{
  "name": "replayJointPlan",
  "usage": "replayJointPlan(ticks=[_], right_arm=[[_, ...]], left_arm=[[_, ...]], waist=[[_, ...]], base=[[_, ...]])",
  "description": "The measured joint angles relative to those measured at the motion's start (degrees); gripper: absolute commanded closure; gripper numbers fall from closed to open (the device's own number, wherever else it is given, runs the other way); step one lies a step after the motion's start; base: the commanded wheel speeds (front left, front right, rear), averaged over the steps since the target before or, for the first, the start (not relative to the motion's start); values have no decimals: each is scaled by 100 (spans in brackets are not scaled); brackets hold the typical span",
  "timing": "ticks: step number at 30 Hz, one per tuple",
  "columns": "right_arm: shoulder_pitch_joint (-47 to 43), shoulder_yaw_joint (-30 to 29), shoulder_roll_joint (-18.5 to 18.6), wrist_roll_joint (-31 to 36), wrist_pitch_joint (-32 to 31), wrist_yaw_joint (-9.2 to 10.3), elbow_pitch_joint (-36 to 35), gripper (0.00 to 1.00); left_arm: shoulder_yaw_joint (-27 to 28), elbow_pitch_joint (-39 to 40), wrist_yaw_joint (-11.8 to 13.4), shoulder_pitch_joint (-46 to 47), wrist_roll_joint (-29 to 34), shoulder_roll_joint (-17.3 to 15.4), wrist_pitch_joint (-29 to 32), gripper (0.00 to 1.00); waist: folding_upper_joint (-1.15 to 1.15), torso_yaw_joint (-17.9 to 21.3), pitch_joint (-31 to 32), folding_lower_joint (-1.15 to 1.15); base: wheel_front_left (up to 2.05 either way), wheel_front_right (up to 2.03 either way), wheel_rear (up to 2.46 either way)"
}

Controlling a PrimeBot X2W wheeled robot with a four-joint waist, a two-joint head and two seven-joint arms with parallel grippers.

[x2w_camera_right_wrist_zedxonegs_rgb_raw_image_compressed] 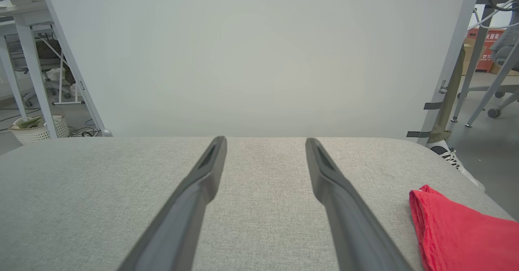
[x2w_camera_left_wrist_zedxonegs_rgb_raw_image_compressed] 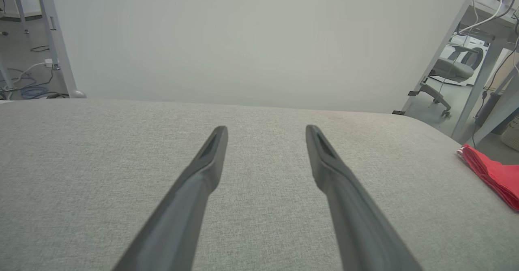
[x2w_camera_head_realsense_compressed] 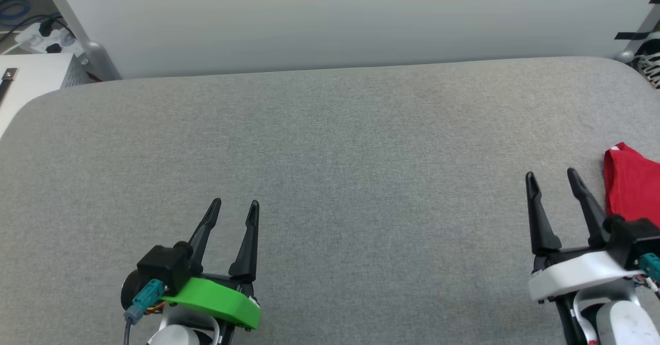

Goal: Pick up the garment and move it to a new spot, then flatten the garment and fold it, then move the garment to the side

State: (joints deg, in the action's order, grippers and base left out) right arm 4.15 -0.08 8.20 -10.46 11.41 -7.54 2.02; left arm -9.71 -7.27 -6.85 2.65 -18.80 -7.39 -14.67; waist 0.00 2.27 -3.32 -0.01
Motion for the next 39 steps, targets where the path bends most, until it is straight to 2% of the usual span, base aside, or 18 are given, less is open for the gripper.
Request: replayJointPlan(ticks=[9,34,35,39], right_arm=[[-172,21,-242,122,99,1,114,0],[-168,129,-266,142,130,1,170,0],[-168,129,-265,141,129,0,170,100],[-168,122,-260,140,123,0,168,100]], left_arm=[[149,48,-22,-48,81,114,0,0],[134,104,-46,-50,113,140,0,0],[142,102,-45,-48,114,138,7,100],[127,101,-45,-48,118,140,11,100]], waist=[[0,-75,59,0],[0,-59,39,0],[0,-59,36,0],[0,-60,39,0]], base=[[0,0,0],[0,0,0],[0,0,0],[0,0,0]])
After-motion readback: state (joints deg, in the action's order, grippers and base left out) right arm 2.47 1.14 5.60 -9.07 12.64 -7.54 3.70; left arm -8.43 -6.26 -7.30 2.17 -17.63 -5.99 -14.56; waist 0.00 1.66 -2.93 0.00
